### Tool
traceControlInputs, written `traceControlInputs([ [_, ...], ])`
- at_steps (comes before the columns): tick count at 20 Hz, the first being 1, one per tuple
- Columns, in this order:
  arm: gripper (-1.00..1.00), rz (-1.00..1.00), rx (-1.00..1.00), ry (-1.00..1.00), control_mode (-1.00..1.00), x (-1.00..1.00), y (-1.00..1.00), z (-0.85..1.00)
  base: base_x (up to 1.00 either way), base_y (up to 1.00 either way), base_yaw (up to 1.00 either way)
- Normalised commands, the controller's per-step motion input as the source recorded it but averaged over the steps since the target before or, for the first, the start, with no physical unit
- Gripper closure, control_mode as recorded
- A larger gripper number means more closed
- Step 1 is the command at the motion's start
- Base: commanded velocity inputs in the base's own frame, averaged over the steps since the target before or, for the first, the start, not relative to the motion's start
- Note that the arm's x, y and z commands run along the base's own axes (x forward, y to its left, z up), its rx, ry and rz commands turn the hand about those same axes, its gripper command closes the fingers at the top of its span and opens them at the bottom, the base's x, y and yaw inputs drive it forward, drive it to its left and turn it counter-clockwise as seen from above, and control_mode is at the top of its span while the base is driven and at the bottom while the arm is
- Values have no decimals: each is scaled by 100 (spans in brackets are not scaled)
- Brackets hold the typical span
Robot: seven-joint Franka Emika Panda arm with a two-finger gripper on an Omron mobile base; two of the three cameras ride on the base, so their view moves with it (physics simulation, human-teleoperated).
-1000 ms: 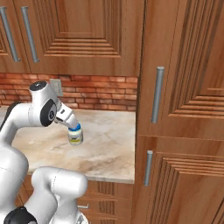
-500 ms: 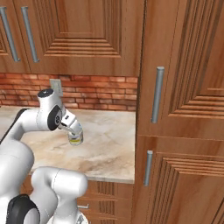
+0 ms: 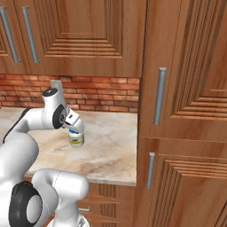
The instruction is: Place the mayonnaise and mayonnaise from the counter to the top shelf of the fridge. If the existing items in the fridge are on the top shelf, move them to other shelves.
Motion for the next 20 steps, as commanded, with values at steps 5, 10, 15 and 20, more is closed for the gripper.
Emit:
traceControlInputs([
  [5, -100, 0, 0, 0, -100, 0, 1, -22, 0, 0, 0],
  [10, -100, 0, 0, 0, -100, 1, 4, -15, 0, 0, 0],
  [15, -100, 0, 0, 0, -100, 7, 1, -17, 0, 0, 0],
  [20, -100, 1, -2, 0, -100, 13, 2, -23, 0, 0, 0],
])
